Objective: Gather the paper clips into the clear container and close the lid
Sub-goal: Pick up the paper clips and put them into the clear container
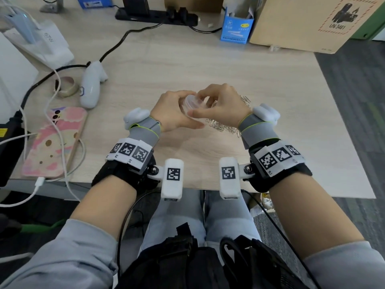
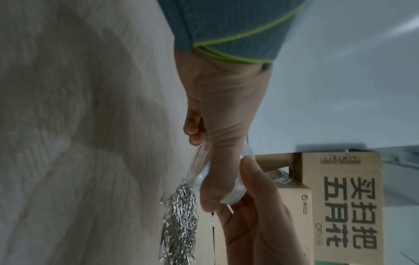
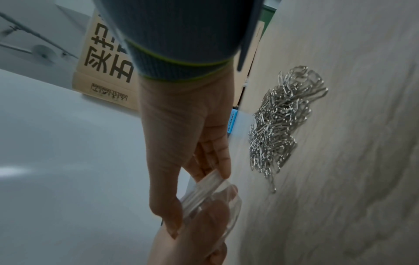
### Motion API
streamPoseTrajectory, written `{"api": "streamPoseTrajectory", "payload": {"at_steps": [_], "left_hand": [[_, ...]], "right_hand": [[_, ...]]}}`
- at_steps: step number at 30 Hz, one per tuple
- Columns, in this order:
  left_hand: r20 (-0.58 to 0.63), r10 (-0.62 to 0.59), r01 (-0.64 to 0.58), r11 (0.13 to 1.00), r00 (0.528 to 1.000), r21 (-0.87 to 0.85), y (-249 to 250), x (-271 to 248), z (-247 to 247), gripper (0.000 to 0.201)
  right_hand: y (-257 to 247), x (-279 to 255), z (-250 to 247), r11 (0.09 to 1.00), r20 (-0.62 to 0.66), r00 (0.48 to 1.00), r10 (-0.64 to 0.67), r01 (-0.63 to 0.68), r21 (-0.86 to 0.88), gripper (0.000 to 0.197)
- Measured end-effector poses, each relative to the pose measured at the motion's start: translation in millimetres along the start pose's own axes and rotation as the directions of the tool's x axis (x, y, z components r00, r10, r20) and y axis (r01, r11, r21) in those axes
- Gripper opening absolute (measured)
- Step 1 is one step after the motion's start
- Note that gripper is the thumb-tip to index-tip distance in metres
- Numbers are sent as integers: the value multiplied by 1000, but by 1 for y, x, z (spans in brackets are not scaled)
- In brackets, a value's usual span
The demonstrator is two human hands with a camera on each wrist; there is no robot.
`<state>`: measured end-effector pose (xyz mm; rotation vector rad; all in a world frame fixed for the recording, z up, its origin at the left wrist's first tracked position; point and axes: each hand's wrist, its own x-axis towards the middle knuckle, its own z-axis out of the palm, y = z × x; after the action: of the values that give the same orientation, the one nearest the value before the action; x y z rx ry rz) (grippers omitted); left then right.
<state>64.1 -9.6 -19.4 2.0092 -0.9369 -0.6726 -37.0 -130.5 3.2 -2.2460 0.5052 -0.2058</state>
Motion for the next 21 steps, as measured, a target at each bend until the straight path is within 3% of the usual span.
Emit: {"api": "streamPoseTrajectory", "payload": {"at_steps": [13, 18, 21], "left_hand": [[-18, -190, 181, 958, 982, -221, -30, 9, -20, 55], [-38, -251, 236, 944, 967, -229, -32, 15, -25, 63], [-12, -231, 223, 948, 973, -225, -32, 18, -28, 65]], "right_hand": [[4, 20, 33, 997, 32, 999, -32, 29, 77, 35], [4, 30, 37, 975, 47, 996, -77, 66, 210, 32], [6, 34, 33, 940, 71, 997, -22, -4, 343, 24]]}}
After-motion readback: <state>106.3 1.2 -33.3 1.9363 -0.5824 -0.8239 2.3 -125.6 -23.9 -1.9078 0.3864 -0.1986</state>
